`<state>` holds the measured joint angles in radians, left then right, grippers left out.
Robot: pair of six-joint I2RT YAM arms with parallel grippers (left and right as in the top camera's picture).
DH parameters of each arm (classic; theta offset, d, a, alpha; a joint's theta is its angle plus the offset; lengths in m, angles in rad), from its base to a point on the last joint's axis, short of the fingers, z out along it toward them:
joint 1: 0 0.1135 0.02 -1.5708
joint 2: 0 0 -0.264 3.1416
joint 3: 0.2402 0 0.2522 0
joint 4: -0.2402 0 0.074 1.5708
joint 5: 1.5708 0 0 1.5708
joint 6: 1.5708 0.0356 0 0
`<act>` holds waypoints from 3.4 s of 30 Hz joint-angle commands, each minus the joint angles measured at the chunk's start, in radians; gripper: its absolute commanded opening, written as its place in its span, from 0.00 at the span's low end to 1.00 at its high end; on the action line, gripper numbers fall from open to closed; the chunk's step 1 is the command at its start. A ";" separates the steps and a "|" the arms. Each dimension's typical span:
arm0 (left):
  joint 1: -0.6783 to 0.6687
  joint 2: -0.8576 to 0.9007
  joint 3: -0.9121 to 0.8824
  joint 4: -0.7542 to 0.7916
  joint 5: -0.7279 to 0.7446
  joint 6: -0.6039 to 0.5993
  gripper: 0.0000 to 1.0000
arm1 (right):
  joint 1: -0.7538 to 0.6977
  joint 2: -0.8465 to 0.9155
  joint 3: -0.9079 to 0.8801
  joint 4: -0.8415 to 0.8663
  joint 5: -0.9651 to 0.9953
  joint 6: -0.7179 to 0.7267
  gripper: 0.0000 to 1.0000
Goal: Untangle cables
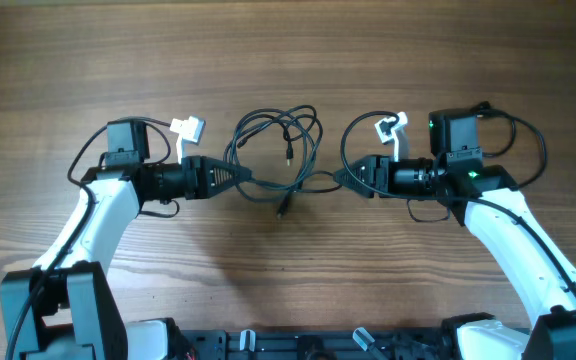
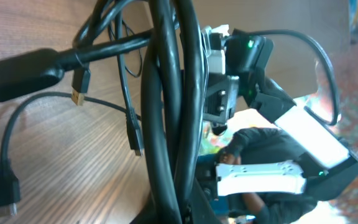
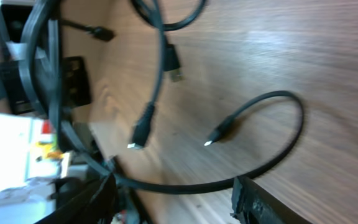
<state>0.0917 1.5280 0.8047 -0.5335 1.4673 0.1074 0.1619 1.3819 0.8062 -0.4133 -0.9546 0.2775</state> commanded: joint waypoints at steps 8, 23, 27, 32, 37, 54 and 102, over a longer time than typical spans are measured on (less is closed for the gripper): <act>-0.101 -0.007 -0.003 -0.003 -0.072 0.203 0.04 | -0.002 -0.011 0.018 0.080 -0.157 -0.014 0.65; -0.100 -0.007 -0.003 -0.001 -0.116 0.200 0.04 | -0.002 -0.011 0.017 0.271 -0.076 0.285 0.45; -0.100 -0.007 -0.003 -0.001 -0.116 0.200 0.04 | -0.002 -0.011 0.017 0.306 -0.090 0.352 0.40; -0.100 -0.007 -0.003 -0.001 -0.115 0.199 0.04 | 0.019 -0.011 0.017 0.356 -0.094 0.415 0.41; -0.100 -0.007 -0.003 -0.002 -0.115 0.199 0.04 | 0.074 -0.011 0.017 0.379 -0.037 0.414 0.43; -0.100 -0.007 -0.003 -0.001 -0.115 0.200 0.04 | 0.088 0.006 0.001 0.372 0.076 0.419 0.43; -0.101 -0.007 -0.003 0.086 -0.336 -0.038 0.78 | 0.122 0.006 0.001 0.417 -0.116 0.454 0.04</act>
<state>-0.0086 1.5280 0.8040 -0.4541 1.1294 0.0795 0.2638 1.3823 0.8070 0.0254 -1.0405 0.7399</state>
